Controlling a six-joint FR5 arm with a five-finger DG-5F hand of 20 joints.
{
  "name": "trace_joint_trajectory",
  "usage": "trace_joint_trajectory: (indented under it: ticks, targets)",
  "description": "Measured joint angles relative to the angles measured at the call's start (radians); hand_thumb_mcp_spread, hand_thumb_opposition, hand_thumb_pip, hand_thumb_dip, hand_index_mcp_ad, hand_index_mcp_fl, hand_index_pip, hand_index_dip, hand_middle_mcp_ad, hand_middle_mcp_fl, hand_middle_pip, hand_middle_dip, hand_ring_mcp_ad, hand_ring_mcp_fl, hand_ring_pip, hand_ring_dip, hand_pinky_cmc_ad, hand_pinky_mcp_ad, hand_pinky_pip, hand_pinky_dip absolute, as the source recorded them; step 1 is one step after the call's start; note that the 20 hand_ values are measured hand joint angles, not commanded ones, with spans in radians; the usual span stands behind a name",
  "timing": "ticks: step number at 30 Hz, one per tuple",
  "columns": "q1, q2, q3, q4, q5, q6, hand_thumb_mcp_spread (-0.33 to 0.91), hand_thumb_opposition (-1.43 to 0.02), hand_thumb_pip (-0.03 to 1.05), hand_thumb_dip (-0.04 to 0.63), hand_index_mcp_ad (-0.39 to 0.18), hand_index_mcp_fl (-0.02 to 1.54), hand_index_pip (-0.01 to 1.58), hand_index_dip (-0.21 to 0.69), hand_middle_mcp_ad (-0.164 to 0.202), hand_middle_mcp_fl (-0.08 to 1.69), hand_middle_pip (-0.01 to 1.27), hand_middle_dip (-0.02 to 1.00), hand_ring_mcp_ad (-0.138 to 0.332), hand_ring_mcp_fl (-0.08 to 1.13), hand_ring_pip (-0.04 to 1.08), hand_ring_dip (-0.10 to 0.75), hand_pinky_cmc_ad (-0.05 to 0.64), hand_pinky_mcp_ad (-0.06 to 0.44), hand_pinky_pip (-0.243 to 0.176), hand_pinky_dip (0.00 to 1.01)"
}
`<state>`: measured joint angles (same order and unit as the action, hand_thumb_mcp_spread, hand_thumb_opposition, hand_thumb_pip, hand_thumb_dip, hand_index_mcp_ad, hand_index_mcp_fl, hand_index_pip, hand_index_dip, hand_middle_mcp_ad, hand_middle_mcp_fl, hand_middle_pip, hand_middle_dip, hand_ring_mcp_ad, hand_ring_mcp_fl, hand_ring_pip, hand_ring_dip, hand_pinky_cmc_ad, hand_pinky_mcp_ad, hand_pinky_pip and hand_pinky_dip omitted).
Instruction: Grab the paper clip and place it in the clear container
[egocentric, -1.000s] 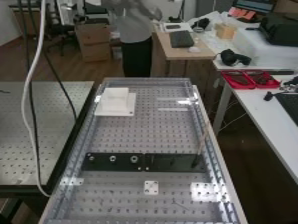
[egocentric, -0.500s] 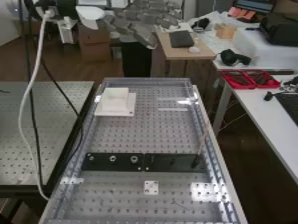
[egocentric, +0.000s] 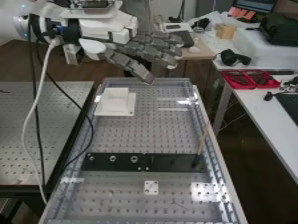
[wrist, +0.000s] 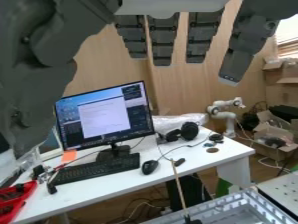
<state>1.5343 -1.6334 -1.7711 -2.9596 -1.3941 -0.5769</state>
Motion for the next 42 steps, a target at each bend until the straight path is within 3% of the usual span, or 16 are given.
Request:
trace_joint_trajectory:
  ticks: [7, 12, 18, 22, 29, 42]
  targets:
    - [-0.017, -0.032, -0.029, 0.035, 0.044, 0.031, 0.23, -0.72, 0.53, 0.098, -0.021, 0.04, 0.08, 0.016, 0.075, 0.00, 0.14, 0.19, 0.164, 0.00, 0.10, 0.124, 0.361, 0.312, -0.094, 0.59]
    - [-0.035, -0.056, -0.050, 0.062, 0.060, 0.050, 0.25, -0.74, 0.56, 0.141, -0.056, 0.04, 0.10, 0.010, 0.075, 0.00, 0.14, 0.19, 0.164, 0.00, 0.10, 0.124, 0.361, 0.312, -0.094, 0.59]
    - [-0.083, -0.095, -0.061, 0.080, 0.042, 0.080, 0.27, -0.75, 0.60, 0.164, -0.056, 0.07, 0.26, 0.010, 0.075, 0.00, 0.14, 0.19, 0.166, 0.00, 0.10, 0.124, 0.361, 0.312, -0.094, 0.59]
    - [-0.124, -0.122, -0.062, 0.094, 0.007, 0.091, 0.28, -0.76, 0.62, 0.178, -0.087, 0.09, 0.35, 0.000, 0.075, 0.00, 0.14, 0.19, 0.166, 0.00, 0.10, 0.124, 0.365, 0.312, -0.094, 0.57]
    - [-0.202, -0.176, -0.046, 0.107, -0.088, 0.098, 0.28, -0.77, 0.63, 0.190, -0.094, 0.18, 0.58, -0.005, 0.073, 0.00, 0.14, 0.19, 0.166, 0.00, 0.10, 0.124, 0.361, 0.312, -0.094, 0.56]
    - [-0.339, -0.300, 0.020, 0.127, -0.274, 0.113, 0.33, -0.78, 0.64, 0.190, -0.093, 0.10, 1.00, -0.005, 0.075, -0.01, 0.14, 0.19, 0.164, -0.01, 0.09, 0.124, 0.361, 0.312, -0.094, 0.52]
